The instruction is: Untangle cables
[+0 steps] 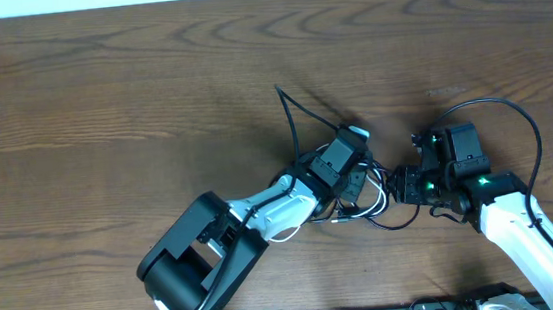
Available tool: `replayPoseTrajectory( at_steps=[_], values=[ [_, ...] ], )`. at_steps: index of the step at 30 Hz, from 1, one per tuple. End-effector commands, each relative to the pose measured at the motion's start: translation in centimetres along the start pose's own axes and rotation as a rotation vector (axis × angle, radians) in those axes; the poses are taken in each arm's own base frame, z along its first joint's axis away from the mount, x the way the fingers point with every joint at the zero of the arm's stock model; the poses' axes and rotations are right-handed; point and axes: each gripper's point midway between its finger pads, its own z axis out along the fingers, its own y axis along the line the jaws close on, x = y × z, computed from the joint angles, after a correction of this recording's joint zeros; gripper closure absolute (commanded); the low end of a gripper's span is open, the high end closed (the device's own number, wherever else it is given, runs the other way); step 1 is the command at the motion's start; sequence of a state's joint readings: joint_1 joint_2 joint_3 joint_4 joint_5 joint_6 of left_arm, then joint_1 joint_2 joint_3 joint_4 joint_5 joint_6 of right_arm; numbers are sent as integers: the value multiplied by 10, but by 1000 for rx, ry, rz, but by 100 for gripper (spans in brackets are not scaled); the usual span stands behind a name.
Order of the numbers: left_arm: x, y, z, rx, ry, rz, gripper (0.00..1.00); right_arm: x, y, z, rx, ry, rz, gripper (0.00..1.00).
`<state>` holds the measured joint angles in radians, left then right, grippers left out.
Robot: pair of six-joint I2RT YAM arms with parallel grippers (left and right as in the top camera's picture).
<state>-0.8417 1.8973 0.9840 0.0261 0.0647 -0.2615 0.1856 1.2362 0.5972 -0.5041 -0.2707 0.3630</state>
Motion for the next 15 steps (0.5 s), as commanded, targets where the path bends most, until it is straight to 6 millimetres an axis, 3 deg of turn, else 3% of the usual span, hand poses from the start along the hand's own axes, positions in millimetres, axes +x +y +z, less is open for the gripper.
replayPoseTrajectory(
  at_steps=[1,5,8,15],
  values=[
    [0,-1,-13,4,6,5,93,3,1,1,-5,8,-7,48],
    [-14,-6,-45,18,-29,1,92,1,2,1,-8,2,-19,48],
    [-24,-23,-69,101,-58,5,93,0,4,1,-20,-3,-24,48],
    [-44,-44,-112,211,-136,18,93,4,32,3,-106,0,-141,47]
  ],
)
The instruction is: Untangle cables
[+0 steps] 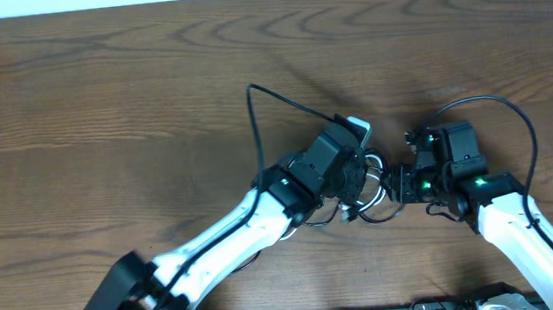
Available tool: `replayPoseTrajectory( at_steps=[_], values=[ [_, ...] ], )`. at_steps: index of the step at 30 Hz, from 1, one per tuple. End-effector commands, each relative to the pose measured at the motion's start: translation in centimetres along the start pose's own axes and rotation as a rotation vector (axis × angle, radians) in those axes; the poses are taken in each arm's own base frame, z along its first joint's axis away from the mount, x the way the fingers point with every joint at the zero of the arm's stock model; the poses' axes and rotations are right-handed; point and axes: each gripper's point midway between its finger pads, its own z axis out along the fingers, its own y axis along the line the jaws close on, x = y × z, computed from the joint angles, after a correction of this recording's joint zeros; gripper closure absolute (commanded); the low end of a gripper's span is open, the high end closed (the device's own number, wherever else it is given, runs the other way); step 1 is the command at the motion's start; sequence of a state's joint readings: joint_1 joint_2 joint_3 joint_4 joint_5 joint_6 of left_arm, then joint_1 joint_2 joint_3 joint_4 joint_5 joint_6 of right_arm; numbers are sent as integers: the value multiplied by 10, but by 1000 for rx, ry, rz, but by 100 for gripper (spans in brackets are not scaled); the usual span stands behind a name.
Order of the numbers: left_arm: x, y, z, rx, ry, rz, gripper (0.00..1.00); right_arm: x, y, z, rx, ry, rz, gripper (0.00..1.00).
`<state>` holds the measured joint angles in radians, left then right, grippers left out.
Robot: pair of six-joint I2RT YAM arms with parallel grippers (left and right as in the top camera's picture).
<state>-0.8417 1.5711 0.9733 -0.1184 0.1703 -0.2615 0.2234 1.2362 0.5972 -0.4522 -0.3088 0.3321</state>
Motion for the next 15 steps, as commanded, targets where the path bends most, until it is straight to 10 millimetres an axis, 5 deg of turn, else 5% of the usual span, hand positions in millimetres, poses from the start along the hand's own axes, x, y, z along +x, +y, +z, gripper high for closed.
replayPoseTrajectory(
  at_steps=[1,6,15],
  values=[
    [-5,-14,-14,67,-12,6,93,6,15,3,-40,15,-72,47],
    [-1,-23,-21,117,12,4,93,-1,9,5,31,-25,-85,55],
    [26,-17,-23,94,120,-18,93,-14,-20,1,192,-122,172,60]
  ],
)
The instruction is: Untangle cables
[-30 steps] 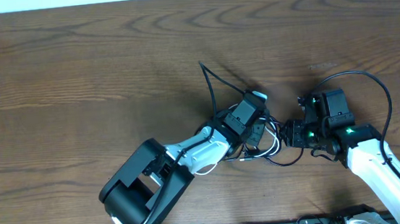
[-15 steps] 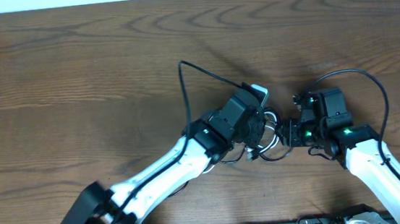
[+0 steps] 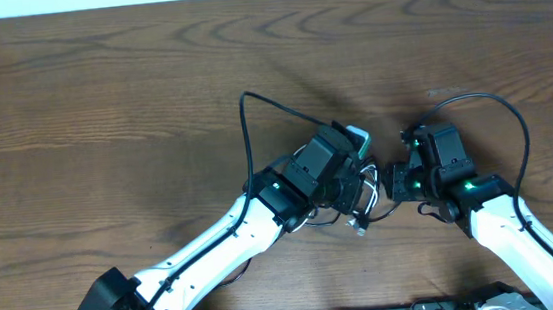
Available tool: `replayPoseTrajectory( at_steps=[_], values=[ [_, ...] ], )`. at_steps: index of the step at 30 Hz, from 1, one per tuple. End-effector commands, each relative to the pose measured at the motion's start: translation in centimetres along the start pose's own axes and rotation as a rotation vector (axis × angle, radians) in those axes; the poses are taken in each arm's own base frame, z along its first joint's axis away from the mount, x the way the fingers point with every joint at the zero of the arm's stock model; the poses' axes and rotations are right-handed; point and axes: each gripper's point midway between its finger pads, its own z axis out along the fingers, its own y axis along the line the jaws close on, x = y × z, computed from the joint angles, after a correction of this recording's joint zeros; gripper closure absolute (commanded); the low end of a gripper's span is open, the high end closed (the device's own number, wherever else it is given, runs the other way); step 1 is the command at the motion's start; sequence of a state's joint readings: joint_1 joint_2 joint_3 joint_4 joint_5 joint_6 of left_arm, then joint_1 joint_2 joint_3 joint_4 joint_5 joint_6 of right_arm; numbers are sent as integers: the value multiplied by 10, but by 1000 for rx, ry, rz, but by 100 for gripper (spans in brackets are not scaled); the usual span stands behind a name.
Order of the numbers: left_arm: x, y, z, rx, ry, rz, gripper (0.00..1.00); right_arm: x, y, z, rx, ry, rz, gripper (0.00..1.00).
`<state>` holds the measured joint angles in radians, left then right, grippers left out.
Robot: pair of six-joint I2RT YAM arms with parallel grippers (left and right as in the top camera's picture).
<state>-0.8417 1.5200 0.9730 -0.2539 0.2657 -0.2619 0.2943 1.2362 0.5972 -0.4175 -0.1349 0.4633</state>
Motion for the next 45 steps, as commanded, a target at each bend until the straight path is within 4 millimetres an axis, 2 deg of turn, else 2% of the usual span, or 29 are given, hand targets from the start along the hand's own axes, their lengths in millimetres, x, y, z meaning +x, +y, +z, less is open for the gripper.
replayPoseTrajectory(
  at_steps=[1,5,9,16,20,28,31,33,37,39,41,45],
  values=[
    [4,-7,-6,38,17,-3,93,-6,-11,0,68,-46,123,58],
    [5,-14,-9,72,25,-2,93,0,5,1,-25,-3,115,51],
    [4,-22,-15,111,19,3,93,12,30,-2,-166,69,7,51],
    [-8,-30,-34,132,-40,21,93,18,41,-5,-237,93,-71,49],
    [-15,-39,-49,165,-77,34,93,14,42,-5,-242,79,-75,47],
    [-19,-77,-82,356,-109,81,93,-7,50,-6,-265,-10,-86,51],
    [-19,-82,-90,380,-118,90,93,-10,41,-3,-213,-29,-81,57],
    [-21,-84,-96,386,-133,97,93,-9,28,-1,-138,-32,-64,58],
    [-27,-75,-110,362,-175,104,92,-1,-23,0,129,-31,63,59],
    [-29,-59,-118,314,-190,78,93,5,-48,-5,266,-34,131,57],
    [-29,-40,-125,256,-198,37,93,10,-63,-10,345,-37,162,56],
    [-29,5,-141,129,-222,-46,93,11,-66,-11,364,-39,169,52]
  ],
)
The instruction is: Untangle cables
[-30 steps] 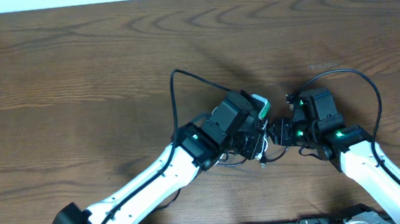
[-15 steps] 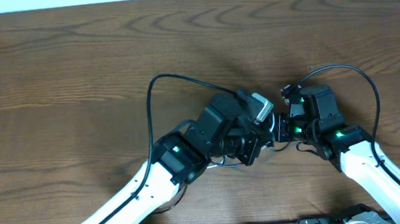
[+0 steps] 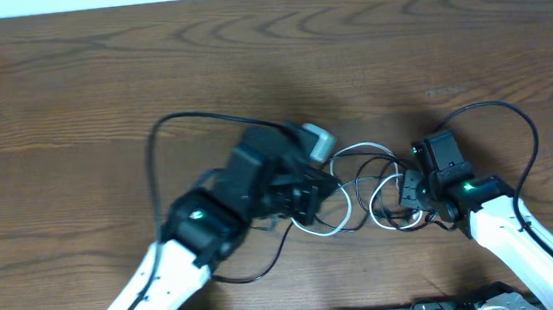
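Observation:
A tangle of white cable (image 3: 360, 151) and black cable (image 3: 371, 180) lies spread in loose loops between my two grippers at the middle of the table. My left gripper (image 3: 322, 189) is at the left end of the tangle, its fingers closed into the loops. At the right end, my right gripper (image 3: 408, 196) pinches the strands. A white loop (image 3: 335, 226) sags toward the front under the left gripper. The fingertips themselves are largely hidden by the wrists.
The wooden table (image 3: 69, 83) carries nothing else. Each arm has its own black lead arching over it: one over the left arm (image 3: 168, 122), one over the right arm (image 3: 514, 114). A rail runs along the front edge.
My left gripper has moved to the left and slightly forward, and the tight bundle has spread into wide white and black loops. The right gripper has shifted a little forward, still on its end.
Both grippers were close together on a compact knot right of the table's centre. Over the two following moments they stayed close, the left wrist turning. Now the left gripper is farther left and the cables lie drawn out in open loops between the two.

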Available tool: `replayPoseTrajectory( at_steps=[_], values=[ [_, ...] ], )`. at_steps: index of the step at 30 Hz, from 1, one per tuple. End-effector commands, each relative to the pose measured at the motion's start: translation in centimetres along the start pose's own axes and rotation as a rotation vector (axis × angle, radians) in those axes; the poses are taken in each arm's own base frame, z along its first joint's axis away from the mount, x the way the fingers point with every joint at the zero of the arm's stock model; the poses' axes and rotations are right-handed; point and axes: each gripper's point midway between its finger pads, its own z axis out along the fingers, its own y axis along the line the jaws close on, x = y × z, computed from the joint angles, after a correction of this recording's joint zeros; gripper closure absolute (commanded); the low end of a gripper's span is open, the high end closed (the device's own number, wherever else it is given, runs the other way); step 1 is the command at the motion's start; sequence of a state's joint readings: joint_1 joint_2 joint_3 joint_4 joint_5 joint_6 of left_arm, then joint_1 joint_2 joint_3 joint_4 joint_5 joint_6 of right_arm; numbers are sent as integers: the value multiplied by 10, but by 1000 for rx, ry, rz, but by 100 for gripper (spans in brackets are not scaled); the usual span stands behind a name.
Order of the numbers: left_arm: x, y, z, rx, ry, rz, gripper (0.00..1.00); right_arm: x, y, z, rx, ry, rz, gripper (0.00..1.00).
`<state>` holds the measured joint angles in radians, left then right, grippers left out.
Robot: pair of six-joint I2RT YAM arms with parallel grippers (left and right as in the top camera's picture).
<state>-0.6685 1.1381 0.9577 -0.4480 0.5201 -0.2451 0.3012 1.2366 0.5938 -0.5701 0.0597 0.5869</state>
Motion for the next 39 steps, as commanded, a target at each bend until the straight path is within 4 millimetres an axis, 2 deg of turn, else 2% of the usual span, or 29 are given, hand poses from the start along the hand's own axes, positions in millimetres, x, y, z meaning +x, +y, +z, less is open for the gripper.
replayPoseTrajectory(
  at_steps=[1,5,10,12,14,15,17,20,22,26,29,30,34,39],
  values=[
    [-17,24,-28,-87,-84,-14,93,-13,-18,-1,101,-77,72,47],
    [-22,51,-41,-154,-114,-79,93,-12,4,0,-15,-52,73,44],
    [-19,55,-34,-156,-88,-98,92,-11,38,-3,-194,-24,-51,43],
    [-15,56,-27,-154,-63,-102,92,-12,39,-4,-199,-30,-66,43],
    [-10,58,-16,-151,-25,-109,83,-14,35,-3,-174,-43,-65,43],
    [-5,61,-6,-150,6,-115,69,-15,33,-3,-164,-49,-64,43],
    [0,64,9,-145,42,-119,55,-15,34,-3,-169,-46,-63,43],
    [7,67,34,-135,90,-115,44,-11,47,-7,-244,-21,-68,41],
    [11,68,52,-122,117,-104,42,-11,51,-11,-267,-22,-70,41],
    [20,64,88,-90,153,-68,41,-20,39,-17,-229,-69,-44,37],
    [29,60,113,-68,180,-42,41,-25,18,-20,-171,-78,45,36],
    [37,57,128,-54,198,-27,41,-27,4,-22,-144,-76,99,35],
    [48,53,155,-27,214,4,37,-30,-22,-22,-96,-68,187,32],
    [61,51,179,-7,230,30,36,-25,-35,-21,-67,-43,212,31]
  ],
)
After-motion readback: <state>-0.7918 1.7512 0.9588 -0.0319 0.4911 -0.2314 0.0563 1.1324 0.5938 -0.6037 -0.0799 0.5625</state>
